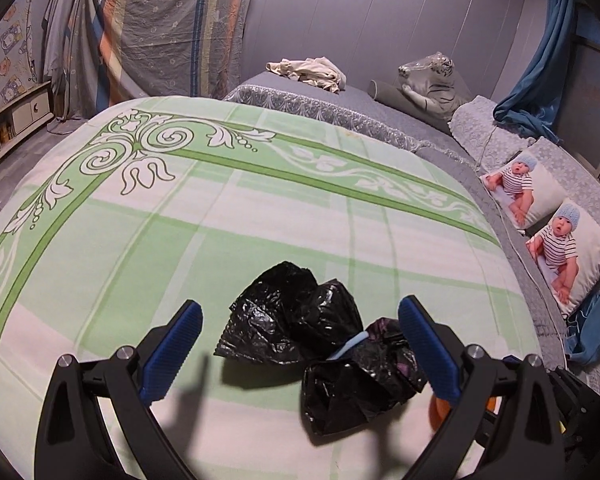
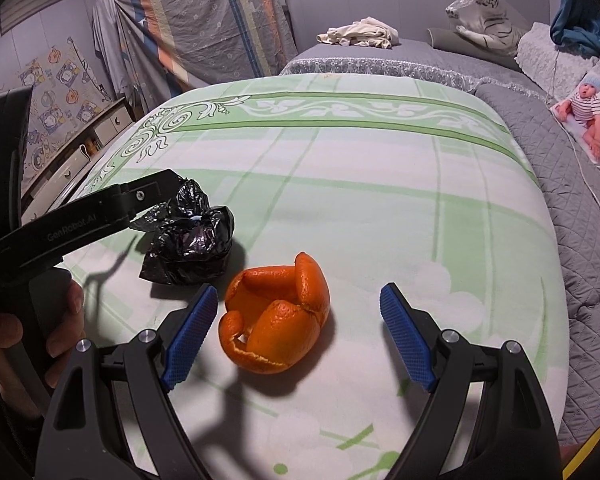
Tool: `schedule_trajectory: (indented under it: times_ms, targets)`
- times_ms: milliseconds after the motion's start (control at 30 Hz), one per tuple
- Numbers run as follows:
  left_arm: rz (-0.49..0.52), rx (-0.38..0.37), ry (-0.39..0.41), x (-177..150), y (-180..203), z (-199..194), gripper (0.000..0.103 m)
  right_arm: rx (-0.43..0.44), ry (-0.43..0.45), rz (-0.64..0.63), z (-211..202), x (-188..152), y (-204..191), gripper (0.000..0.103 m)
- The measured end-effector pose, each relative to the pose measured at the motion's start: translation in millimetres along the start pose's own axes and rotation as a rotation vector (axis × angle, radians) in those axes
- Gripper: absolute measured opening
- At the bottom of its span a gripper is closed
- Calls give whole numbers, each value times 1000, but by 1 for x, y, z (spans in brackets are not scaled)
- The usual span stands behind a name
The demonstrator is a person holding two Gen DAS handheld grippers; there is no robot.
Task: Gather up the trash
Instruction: 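Grasp the black plastic bag with the left tool while the right tool grasps the orange peel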
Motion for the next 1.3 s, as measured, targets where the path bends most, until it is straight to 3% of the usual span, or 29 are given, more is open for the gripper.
schedule_trajectory:
  times_ms: [300,500,700,867,967,1300]
  targets:
    - [2,-4,-63,-9,-1,22,93,21,-26,9,16,-1,0,78]
    - [4,6,-91,-13,1,31,77,32,-34,6,22,-2,-1,72]
    - [0,14,-91,-14,-1,33,67,34,-42,0,24,-3,-3,62]
    - [9,-3,-89,-15,3,35,52,21,-50,-4,26,-4,-2,50]
    - [7,-30,-90,-15,4,34,36,18,-49,-12,26,-4,-2,45]
    - [-2,-65,-72,-11,6,23,24,17,-41,-21,15,-1,-4,38]
Point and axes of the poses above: each gripper's, at about its wrist camera, not at the fingertips, and z roughly the way its jaws point, y to its right, x to its top, the point moved 6 cm from there along z, roughly the way its jaws point, and after that the axes turned 1 degree about -x, right-handed, at the moved point
